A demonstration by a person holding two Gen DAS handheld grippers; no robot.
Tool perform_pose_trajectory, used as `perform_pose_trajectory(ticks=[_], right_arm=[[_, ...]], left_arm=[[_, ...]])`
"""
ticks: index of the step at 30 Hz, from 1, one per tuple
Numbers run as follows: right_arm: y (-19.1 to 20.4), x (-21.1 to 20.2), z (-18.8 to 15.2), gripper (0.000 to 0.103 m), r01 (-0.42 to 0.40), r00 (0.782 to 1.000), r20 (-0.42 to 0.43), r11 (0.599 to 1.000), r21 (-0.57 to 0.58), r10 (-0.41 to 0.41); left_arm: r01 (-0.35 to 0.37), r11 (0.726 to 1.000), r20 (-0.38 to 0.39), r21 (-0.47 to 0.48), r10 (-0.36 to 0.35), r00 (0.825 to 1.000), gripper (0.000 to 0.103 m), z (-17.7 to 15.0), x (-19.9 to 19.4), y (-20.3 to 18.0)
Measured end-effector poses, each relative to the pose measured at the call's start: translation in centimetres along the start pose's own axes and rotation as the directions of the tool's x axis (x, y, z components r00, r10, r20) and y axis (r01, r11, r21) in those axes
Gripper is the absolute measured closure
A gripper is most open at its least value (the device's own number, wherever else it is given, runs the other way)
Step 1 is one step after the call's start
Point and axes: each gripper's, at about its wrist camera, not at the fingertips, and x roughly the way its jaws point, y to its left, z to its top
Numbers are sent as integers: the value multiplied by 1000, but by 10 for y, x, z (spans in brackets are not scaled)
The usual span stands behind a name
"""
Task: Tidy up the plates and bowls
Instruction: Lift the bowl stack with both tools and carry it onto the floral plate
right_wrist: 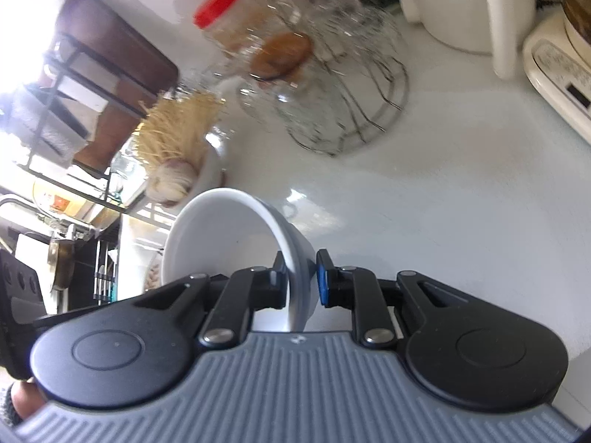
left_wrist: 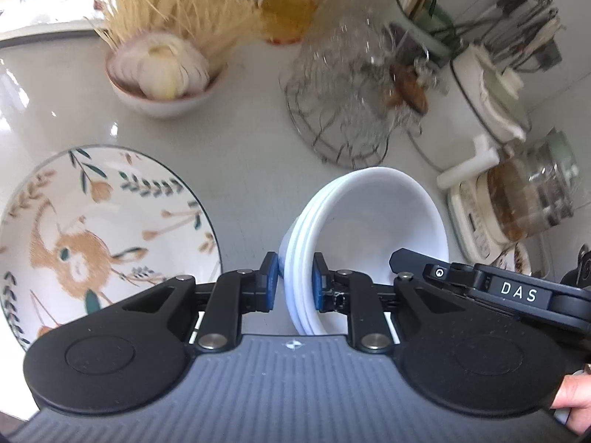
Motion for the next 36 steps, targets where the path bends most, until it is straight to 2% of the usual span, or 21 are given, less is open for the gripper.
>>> perform_pose_trajectory(ticks=[8, 17, 27, 36], right_arm=[[41, 4, 7, 84, -29, 999, 16, 998, -60, 30], [94, 25, -2, 84, -48, 999, 2, 991, -125, 48], [127, 63, -30, 85, -4, 998, -61, 989, -145, -5], [137, 86, -47, 83, 43, 993, -97, 984, -172, -61]], left_arm=[[-1, 1000, 79, -27, 3, 997, 81, 10, -35, 24], [-15, 997, 129, -70, 24, 991, 81, 9, -69, 73], [-36, 993, 76, -112, 44, 996, 81, -9, -64, 128], [-56, 990, 57, -128, 63, 996, 81, -13, -54, 147]])
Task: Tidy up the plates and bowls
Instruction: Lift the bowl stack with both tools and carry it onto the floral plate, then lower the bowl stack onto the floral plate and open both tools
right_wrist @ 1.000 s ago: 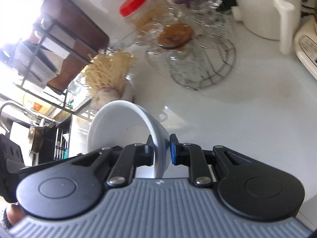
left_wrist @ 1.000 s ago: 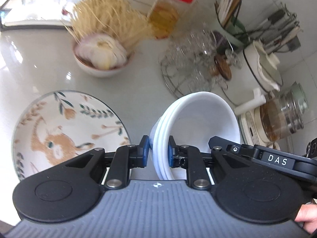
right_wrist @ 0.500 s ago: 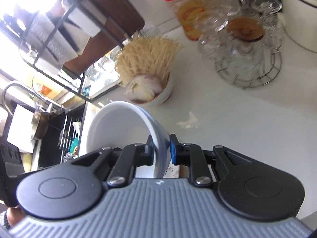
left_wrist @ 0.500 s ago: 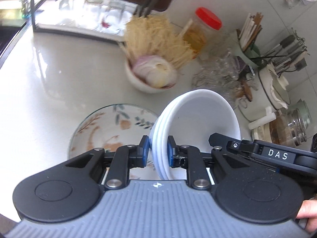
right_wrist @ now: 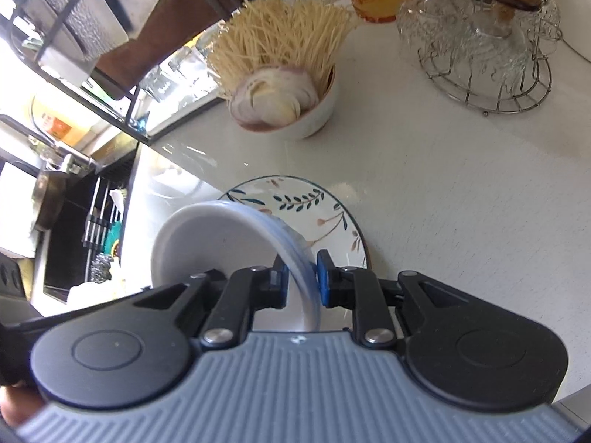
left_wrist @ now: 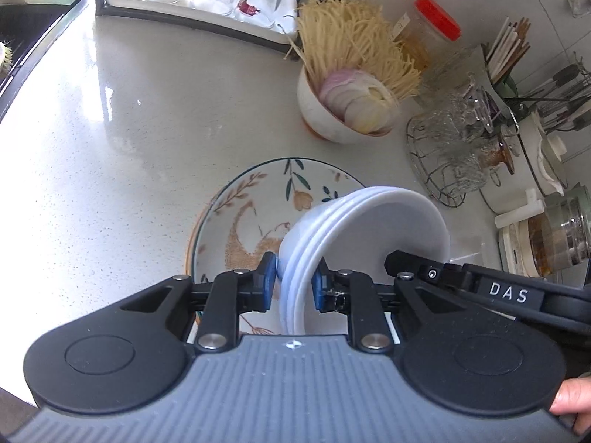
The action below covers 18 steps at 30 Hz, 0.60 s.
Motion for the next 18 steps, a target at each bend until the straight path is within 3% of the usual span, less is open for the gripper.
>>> perform_pose_trajectory(ticks=[13, 18], right_arm=[[4, 12, -4, 82, 23, 1000, 14, 1000, 1, -23], [2, 11, -2, 82, 24, 999, 25, 999, 37, -25]], left_arm=[[-12, 1000, -17, -5, 12, 1000, 80, -2, 11, 7], [-13, 1000, 11, 14, 13, 1000, 66, 0, 6, 4]])
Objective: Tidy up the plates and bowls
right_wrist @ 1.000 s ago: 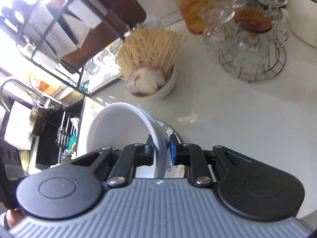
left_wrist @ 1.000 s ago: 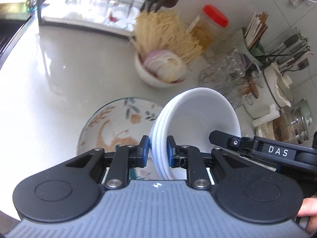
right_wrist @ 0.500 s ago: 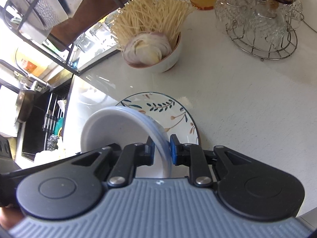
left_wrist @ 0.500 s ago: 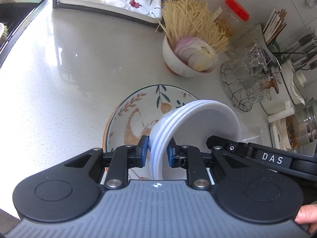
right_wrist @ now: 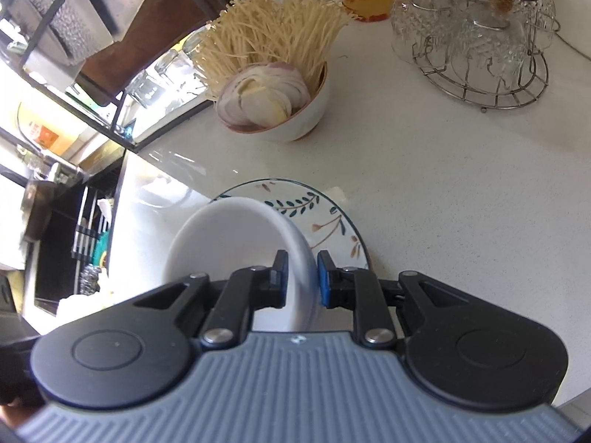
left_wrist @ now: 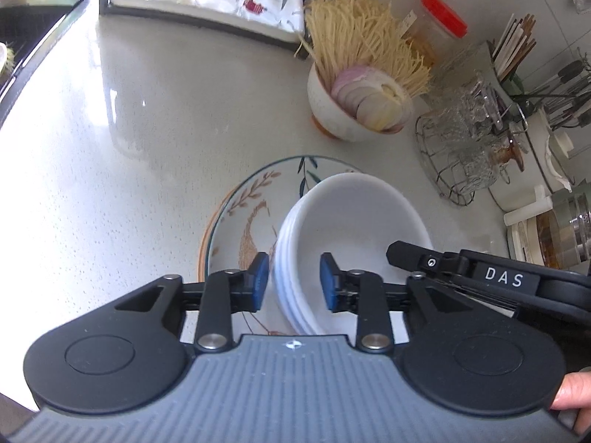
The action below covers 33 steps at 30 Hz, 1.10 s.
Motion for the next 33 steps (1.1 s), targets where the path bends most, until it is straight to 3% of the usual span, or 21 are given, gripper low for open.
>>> perform_pose_trajectory(ticks=[2, 4, 20, 33], right_arm=[[1, -3, 1, 67, 3, 1000, 14, 1000, 4, -3], [3, -9, 1, 59, 11, 999, 49, 1000, -3, -11], [19, -62, 14, 59, -41, 981, 186, 996, -77, 55], [16, -135, -4, 59, -33, 931, 355, 988, -152, 86]], left_arm=[[-4, 1000, 9, 17, 3, 1000, 66, 1, -3, -2], [-11, 999, 23, 35, 10, 1000, 66, 2, -9, -3], [-61, 985, 188, 161, 30, 982, 65, 4, -75, -33], [-104, 962, 309, 254, 21, 951, 65, -20, -135, -77]])
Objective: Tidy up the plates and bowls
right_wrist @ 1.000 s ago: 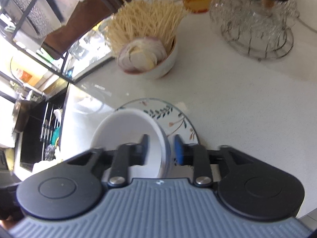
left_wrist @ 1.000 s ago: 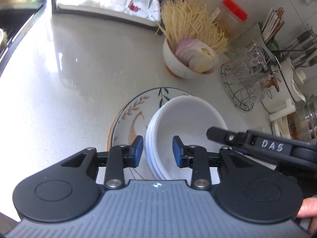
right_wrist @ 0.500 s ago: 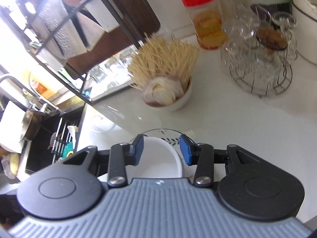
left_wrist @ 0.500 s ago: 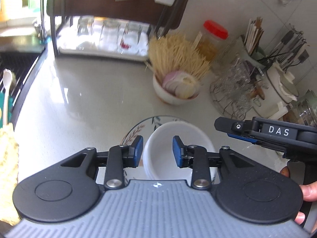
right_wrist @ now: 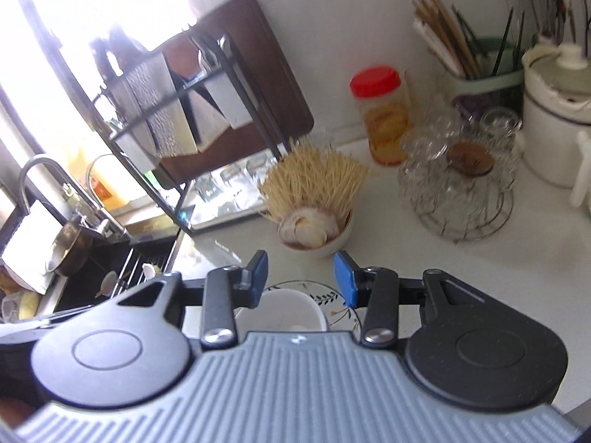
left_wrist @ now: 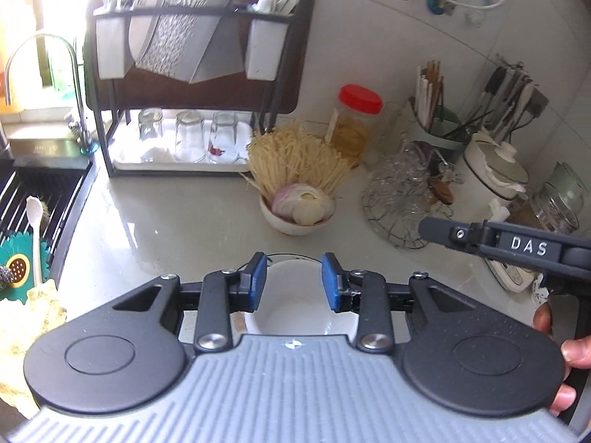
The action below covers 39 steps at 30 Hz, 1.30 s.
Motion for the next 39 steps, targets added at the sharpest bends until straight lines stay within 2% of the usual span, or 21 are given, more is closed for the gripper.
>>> perform_pose_trajectory(ticks=[15, 25, 29, 39], right_arm=[[5, -85, -26, 59, -30, 995, 98, 998, -64, 36], [5, -126, -53, 59, -31, 994, 96, 991, -127, 44], [5, -140, -66, 59, -49, 995, 79, 989, -138, 60], [-2, -170, -95, 59, -99, 992, 55, 978, -185, 111]], left_arm=[[-29, 1000, 73, -13, 29, 997, 65, -33, -66, -28], [-59, 997, 80, -50, 63, 995, 63, -71, -105, -53], [-79, 995, 79, -54, 84, 993, 58, -88, -120, -62], [-119, 991, 100, -56, 124, 987, 57, -132, -158, -93]])
